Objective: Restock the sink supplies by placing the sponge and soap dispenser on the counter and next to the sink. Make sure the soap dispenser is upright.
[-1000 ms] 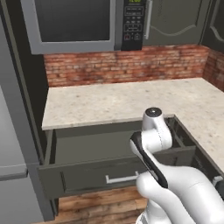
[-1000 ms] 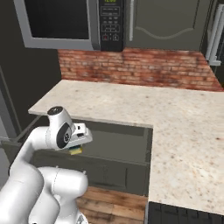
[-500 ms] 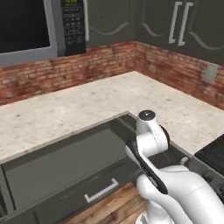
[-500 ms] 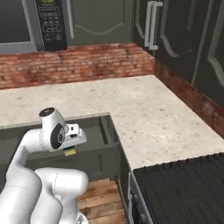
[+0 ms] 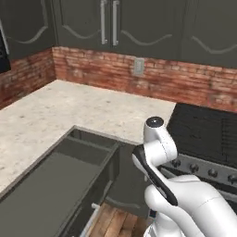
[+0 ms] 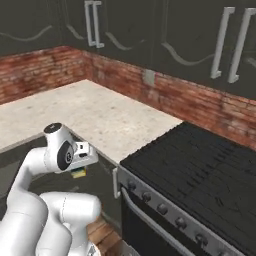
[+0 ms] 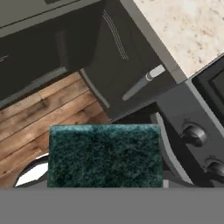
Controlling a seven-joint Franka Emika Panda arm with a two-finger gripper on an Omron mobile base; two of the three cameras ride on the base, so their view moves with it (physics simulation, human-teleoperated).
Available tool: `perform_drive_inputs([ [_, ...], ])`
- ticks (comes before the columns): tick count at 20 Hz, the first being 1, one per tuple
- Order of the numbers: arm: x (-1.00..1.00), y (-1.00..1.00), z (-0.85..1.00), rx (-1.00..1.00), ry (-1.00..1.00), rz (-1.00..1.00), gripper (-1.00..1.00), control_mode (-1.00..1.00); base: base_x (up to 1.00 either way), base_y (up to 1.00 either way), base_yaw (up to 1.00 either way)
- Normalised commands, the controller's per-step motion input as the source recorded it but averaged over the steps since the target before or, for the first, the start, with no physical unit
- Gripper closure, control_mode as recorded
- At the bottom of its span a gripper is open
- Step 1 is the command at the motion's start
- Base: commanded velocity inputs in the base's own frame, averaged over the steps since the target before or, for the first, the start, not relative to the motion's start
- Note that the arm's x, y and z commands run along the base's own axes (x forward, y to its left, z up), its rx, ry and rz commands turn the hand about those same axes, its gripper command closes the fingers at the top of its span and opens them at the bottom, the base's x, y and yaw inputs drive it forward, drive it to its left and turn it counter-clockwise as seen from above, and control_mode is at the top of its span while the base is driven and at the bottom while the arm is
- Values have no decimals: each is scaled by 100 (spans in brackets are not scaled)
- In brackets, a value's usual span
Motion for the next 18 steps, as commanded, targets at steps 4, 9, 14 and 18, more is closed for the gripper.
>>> perform_drive_inputs([
  [4, 0, 0, 0, 0, 0, 0, 100, 100, -29, 4, -96],
  [9, 0, 0, 0, 0, 0, 0, 100, 100, -1, 0, -100],
  [14, 0, 0, 0, 0, 0, 0, 100, 100, 0, 0, -100],
  [18, 0, 0, 0, 0, 0, 0, 100, 100, 0, 0, -100],
])
